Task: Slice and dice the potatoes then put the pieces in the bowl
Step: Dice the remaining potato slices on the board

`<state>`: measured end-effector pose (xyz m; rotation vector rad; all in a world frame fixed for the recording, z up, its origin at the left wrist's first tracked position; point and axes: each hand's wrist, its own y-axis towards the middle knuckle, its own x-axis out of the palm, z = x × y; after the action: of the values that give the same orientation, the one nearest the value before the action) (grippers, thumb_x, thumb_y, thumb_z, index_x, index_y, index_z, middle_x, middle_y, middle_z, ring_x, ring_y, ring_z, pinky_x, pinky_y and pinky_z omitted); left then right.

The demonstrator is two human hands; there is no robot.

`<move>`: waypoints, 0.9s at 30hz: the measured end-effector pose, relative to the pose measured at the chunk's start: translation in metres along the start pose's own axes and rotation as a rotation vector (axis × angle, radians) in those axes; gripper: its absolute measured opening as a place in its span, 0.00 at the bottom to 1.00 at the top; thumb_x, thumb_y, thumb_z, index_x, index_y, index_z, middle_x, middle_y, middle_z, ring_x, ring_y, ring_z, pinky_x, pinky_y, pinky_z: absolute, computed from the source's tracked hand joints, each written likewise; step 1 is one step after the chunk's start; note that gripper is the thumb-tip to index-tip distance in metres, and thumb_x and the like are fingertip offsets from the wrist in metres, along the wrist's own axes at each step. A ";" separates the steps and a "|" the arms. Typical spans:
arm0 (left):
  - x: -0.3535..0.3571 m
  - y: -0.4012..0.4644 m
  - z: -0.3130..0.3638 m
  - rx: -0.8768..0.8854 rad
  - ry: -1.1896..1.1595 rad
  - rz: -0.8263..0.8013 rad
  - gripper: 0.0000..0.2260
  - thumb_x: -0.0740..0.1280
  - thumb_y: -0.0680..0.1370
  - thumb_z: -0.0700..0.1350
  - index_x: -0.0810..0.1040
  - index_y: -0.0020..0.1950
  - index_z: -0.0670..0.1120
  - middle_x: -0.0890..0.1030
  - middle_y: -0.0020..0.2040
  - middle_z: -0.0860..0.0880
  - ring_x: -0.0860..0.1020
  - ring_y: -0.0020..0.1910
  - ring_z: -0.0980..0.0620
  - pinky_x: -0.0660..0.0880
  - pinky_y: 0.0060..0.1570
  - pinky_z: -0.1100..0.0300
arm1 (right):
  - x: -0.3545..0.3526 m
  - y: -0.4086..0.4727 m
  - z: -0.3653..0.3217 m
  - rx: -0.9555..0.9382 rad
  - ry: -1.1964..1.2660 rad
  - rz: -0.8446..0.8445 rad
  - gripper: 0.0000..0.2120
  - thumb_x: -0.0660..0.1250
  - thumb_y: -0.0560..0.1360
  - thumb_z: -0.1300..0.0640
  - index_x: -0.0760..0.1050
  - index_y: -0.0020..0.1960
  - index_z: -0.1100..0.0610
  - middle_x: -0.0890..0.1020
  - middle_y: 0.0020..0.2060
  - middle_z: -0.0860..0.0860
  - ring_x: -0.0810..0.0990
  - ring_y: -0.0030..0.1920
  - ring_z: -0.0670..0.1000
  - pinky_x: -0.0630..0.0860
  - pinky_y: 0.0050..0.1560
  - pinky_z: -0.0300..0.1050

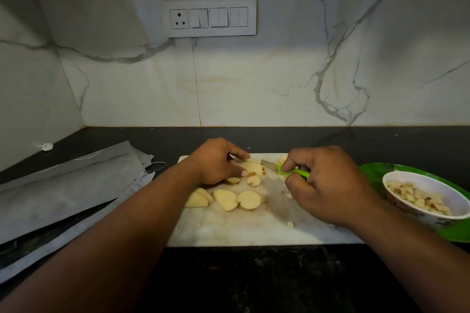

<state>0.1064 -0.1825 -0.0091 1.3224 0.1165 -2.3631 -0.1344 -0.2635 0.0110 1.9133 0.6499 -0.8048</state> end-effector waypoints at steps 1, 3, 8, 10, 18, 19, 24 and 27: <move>0.001 0.000 0.001 0.005 0.013 -0.004 0.19 0.79 0.75 0.50 0.83 0.66 0.56 0.83 0.62 0.58 0.80 0.53 0.62 0.75 0.61 0.61 | 0.000 0.000 0.000 0.003 -0.008 0.006 0.07 0.65 0.68 0.48 0.81 0.42 0.46 0.76 0.26 0.36 0.75 0.29 0.40 0.62 0.28 0.37; 0.002 0.001 0.004 0.022 0.046 -0.033 0.20 0.78 0.76 0.51 0.82 0.67 0.55 0.80 0.69 0.57 0.80 0.55 0.61 0.75 0.64 0.58 | -0.002 0.000 -0.001 0.020 -0.038 0.031 0.05 0.68 0.70 0.50 0.82 0.42 0.47 0.77 0.26 0.39 0.75 0.27 0.42 0.66 0.27 0.39; 0.005 0.005 0.007 -0.009 0.089 -0.064 0.20 0.77 0.77 0.53 0.82 0.68 0.55 0.82 0.66 0.55 0.79 0.58 0.59 0.74 0.64 0.58 | -0.012 0.001 -0.002 0.070 -0.093 0.077 0.04 0.69 0.71 0.53 0.83 0.43 0.47 0.78 0.27 0.42 0.74 0.26 0.43 0.67 0.28 0.38; 0.006 0.007 0.010 -0.034 0.104 -0.043 0.19 0.77 0.76 0.53 0.83 0.66 0.54 0.82 0.66 0.53 0.79 0.61 0.56 0.75 0.67 0.55 | -0.010 0.001 -0.005 0.073 -0.116 0.041 0.06 0.68 0.72 0.53 0.83 0.46 0.47 0.78 0.28 0.43 0.74 0.27 0.43 0.66 0.29 0.37; 0.021 0.012 0.020 -0.058 0.162 0.077 0.19 0.76 0.77 0.53 0.83 0.67 0.49 0.83 0.65 0.53 0.80 0.62 0.54 0.76 0.66 0.56 | 0.003 0.001 -0.002 0.141 -0.310 -0.240 0.26 0.64 0.75 0.51 0.68 0.73 0.47 0.82 0.56 0.48 0.80 0.54 0.51 0.76 0.50 0.43; 0.019 0.012 0.019 -0.059 0.146 0.069 0.19 0.76 0.77 0.53 0.83 0.67 0.50 0.83 0.65 0.53 0.80 0.62 0.55 0.76 0.66 0.56 | 0.006 0.000 -0.001 0.153 -0.311 -0.282 0.23 0.63 0.74 0.51 0.72 0.69 0.49 0.82 0.54 0.48 0.80 0.52 0.51 0.78 0.49 0.43; 0.009 0.010 0.008 -0.045 0.021 0.006 0.20 0.78 0.75 0.49 0.83 0.67 0.51 0.82 0.66 0.54 0.79 0.62 0.58 0.70 0.62 0.64 | 0.015 -0.004 -0.008 0.144 -0.271 -0.340 0.15 0.62 0.74 0.51 0.76 0.59 0.50 0.81 0.50 0.48 0.80 0.52 0.51 0.78 0.50 0.45; 0.009 0.010 0.007 -0.052 -0.005 0.015 0.20 0.79 0.75 0.48 0.83 0.67 0.51 0.82 0.67 0.55 0.79 0.62 0.57 0.69 0.60 0.64 | 0.022 -0.006 -0.012 0.083 -0.283 -0.327 0.19 0.60 0.76 0.51 0.73 0.66 0.48 0.81 0.51 0.49 0.79 0.51 0.50 0.77 0.49 0.44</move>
<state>0.1013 -0.1967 -0.0117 1.2888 0.1646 -2.3344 -0.1210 -0.2474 -0.0049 1.7418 0.7718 -1.3011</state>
